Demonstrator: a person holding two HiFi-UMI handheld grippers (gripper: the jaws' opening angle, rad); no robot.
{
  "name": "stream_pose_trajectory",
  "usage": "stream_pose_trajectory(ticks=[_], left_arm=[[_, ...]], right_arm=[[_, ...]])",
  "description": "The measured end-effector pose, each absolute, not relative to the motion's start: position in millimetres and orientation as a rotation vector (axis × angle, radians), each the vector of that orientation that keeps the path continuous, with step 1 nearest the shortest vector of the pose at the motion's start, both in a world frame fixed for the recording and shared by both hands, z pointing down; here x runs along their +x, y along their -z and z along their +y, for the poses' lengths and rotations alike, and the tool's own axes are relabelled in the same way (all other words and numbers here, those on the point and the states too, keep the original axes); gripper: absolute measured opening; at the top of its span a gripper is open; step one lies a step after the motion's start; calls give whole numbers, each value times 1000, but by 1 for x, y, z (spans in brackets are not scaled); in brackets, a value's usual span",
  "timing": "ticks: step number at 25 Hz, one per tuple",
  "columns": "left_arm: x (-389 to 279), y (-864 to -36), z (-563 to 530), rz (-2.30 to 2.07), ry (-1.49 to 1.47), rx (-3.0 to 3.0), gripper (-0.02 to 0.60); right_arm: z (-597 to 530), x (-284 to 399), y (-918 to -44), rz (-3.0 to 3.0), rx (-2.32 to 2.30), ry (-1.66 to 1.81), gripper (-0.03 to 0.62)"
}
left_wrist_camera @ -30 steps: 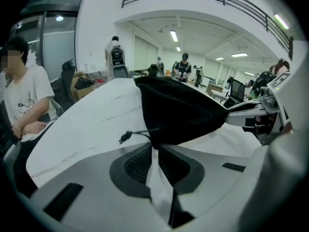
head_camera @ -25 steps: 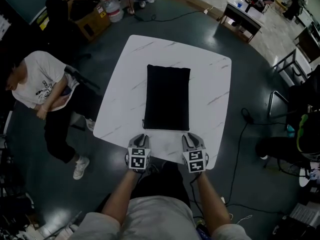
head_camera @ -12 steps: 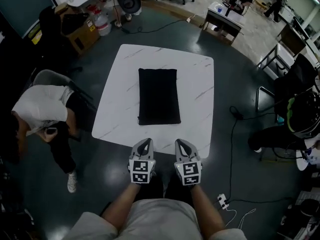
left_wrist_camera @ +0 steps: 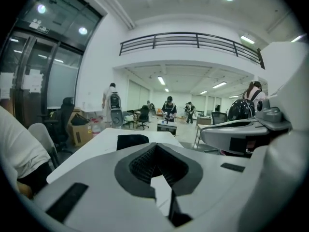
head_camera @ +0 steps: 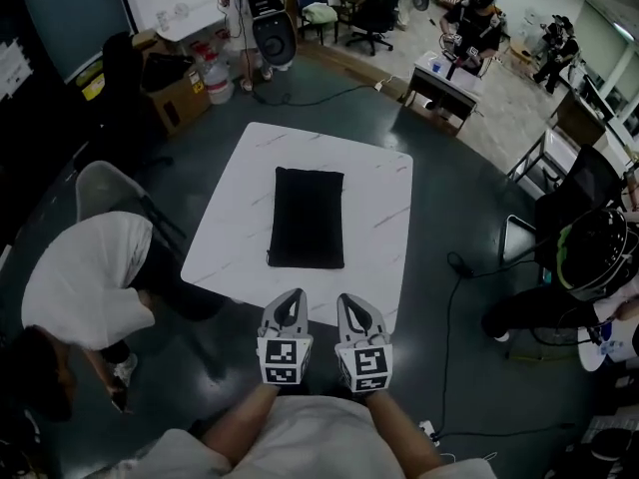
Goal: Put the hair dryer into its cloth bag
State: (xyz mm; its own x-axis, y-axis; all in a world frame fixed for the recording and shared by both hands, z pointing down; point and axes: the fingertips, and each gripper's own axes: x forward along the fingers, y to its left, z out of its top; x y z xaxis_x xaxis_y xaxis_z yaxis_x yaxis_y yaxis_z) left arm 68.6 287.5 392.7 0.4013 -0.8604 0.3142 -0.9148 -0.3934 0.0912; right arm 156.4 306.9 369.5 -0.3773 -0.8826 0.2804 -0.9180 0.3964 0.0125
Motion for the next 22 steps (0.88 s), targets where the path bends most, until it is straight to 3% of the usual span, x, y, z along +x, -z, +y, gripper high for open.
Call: stream_pose_trajectory(ticks=[8,22], left_arm=[[100,-361,300,-1588,-255,2483,6],[102,-352,305,-1591,-258,2484,6]], right_arm=[[311,175,-334,-2447,1595,-44,15],[310,175,-319,-2448,1617,-36,15]])
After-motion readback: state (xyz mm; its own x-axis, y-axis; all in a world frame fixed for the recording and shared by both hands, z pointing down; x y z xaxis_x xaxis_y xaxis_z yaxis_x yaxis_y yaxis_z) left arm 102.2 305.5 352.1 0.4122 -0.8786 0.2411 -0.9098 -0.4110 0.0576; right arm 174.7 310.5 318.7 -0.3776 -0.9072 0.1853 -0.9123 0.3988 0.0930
